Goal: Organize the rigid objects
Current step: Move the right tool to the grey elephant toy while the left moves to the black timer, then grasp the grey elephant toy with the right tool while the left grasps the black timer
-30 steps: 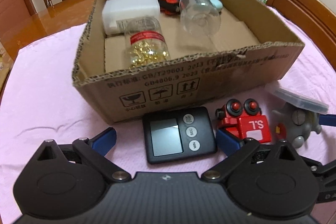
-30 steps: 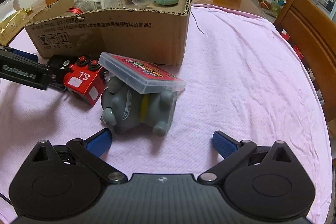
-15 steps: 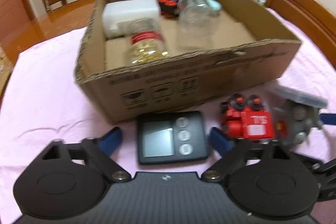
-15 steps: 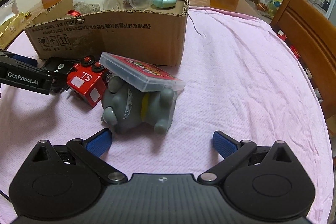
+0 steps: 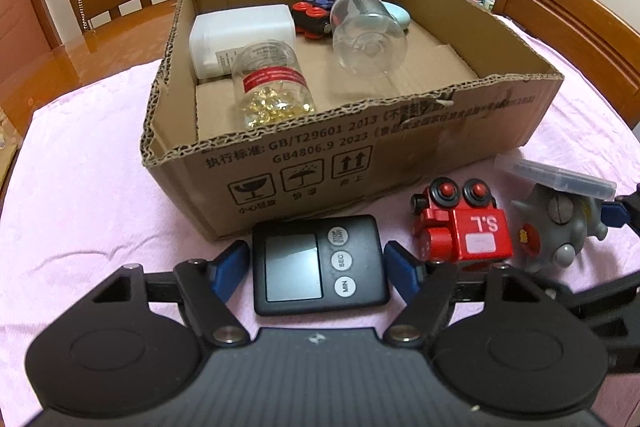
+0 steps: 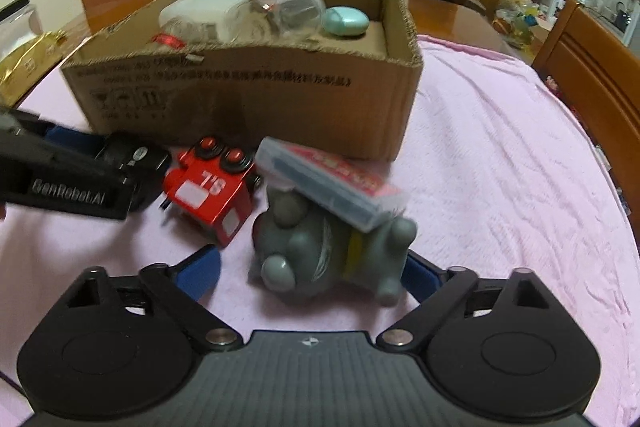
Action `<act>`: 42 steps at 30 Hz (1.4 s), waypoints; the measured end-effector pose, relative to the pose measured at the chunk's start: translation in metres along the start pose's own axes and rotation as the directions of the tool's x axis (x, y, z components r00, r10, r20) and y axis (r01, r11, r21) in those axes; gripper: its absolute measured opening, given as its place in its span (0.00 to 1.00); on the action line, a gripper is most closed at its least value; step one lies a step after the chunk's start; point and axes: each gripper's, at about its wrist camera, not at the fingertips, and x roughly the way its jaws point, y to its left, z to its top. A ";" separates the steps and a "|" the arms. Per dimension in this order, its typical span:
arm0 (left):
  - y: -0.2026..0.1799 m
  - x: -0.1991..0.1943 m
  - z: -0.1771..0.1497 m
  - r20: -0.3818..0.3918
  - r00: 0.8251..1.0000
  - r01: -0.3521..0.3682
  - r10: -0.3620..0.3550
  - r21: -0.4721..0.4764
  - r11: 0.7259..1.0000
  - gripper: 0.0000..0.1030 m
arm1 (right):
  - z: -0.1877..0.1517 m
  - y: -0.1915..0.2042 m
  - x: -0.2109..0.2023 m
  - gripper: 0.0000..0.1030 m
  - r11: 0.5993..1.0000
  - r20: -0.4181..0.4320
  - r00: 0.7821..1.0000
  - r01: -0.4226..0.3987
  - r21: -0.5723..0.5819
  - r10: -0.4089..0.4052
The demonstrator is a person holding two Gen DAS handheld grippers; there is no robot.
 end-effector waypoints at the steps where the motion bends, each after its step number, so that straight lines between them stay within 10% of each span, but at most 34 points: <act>1: 0.000 0.000 0.000 -0.004 1.000 -0.005 0.005 -0.004 1.000 0.73 | 0.001 -0.001 0.000 0.87 1.000 0.001 1.000 0.006 0.008 -0.006; 18: -0.004 -0.014 -0.015 -0.039 0.999 0.016 -0.015 0.018 1.000 0.68 | -0.006 -0.007 -0.014 0.74 0.999 -0.073 0.997 -0.039 -0.029 0.036; 42: -0.004 -0.030 -0.032 -0.083 0.996 0.012 -0.010 0.016 1.000 0.71 | -0.004 -0.021 -0.040 0.87 0.990 -0.070 0.989 -0.131 -0.057 0.127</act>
